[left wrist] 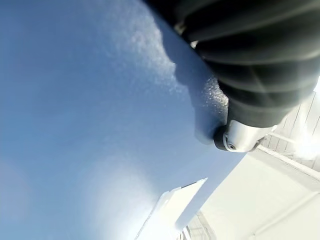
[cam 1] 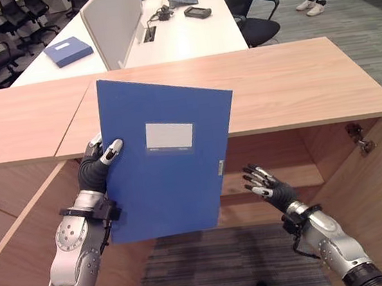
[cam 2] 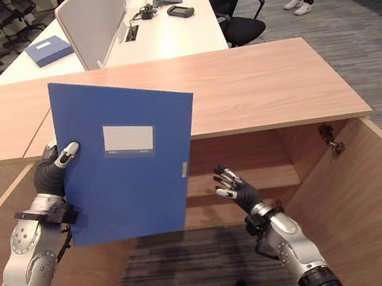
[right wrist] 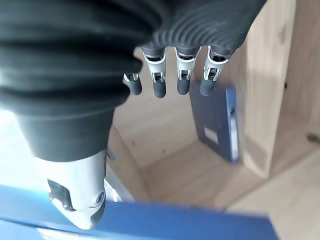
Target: Put the empty folder in the office cabinet
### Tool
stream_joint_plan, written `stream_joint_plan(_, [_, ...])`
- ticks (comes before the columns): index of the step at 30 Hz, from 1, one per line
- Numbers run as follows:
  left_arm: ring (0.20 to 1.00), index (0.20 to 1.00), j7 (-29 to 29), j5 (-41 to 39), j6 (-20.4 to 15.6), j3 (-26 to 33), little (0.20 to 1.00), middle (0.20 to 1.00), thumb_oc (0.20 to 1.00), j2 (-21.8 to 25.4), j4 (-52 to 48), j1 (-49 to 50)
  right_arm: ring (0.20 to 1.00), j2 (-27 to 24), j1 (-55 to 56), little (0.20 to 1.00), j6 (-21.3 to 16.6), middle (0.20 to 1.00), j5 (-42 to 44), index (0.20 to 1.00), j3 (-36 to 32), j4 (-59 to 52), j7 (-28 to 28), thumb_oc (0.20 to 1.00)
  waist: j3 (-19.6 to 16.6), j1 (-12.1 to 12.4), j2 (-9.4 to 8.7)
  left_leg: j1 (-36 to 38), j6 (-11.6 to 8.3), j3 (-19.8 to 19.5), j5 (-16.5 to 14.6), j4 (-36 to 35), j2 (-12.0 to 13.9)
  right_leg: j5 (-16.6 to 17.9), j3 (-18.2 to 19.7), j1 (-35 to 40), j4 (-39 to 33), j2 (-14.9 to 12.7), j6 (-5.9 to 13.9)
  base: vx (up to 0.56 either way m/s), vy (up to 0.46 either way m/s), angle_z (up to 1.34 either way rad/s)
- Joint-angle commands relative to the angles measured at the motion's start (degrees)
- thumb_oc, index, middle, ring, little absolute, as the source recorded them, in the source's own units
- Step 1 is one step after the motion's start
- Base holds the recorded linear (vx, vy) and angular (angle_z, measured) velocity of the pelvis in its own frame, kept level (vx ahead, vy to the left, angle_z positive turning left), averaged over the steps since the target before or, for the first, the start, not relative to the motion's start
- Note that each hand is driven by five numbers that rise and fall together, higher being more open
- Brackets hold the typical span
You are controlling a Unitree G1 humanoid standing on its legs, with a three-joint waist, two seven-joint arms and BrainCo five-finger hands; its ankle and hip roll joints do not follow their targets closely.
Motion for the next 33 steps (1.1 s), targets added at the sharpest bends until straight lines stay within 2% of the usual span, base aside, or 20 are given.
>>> stream_joint_plan(1, [0.2,0.2,-0.5,0.5,-3.4,-0.4,0.2,0.2,0.2,1.2,-2.5,-7.6,1.0,2.4,-5.1,1.0,-0.9,1.0,4.1,1.0,1.5,-4.0,2.8,1.0,-0.7,-0.3,-2.24,1.2,-1.14,2.0,-5.2,0.7,-0.1,-7.5,1.0,5.2,1.1,-3.4,4.6,0.0,0.0,0.0])
stream_joint_plan(16, [0.2,0.2,-0.8,2.4,-3.2,-6.0,0.2,0.2,0.2,1.3,-2.7,-13.7,1.0,5.3,-9.8,1.0,-0.5,1.0,6.6,1.0,7.8,-7.5,2.6,1.0,-0.7,-0.6,-2.43,1.1,-1.13,2.2,-5.1,0.7,-0.2,-7.3,1.3,4.9,1.2,-3.4,4.63,0.0,0.0,0.0])
stream_joint_plan(33, [0.2,0.2,-3.0,1.4,-2.0,-7.8,0.2,0.2,0.2,1.1,-2.9,-11.3,1.0,5.7,-14.8,1.0,-1.9,1.0,8.1,1.0,8.3,-11.8,1.2,1.0,-0.9,-0.4,-2.43,1.3,-0.96,2.2,-5.2,0.7,-0.1,-7.3,1.4,5.1,1.3,-3.2,4.46,0.0,0.0,0.0])
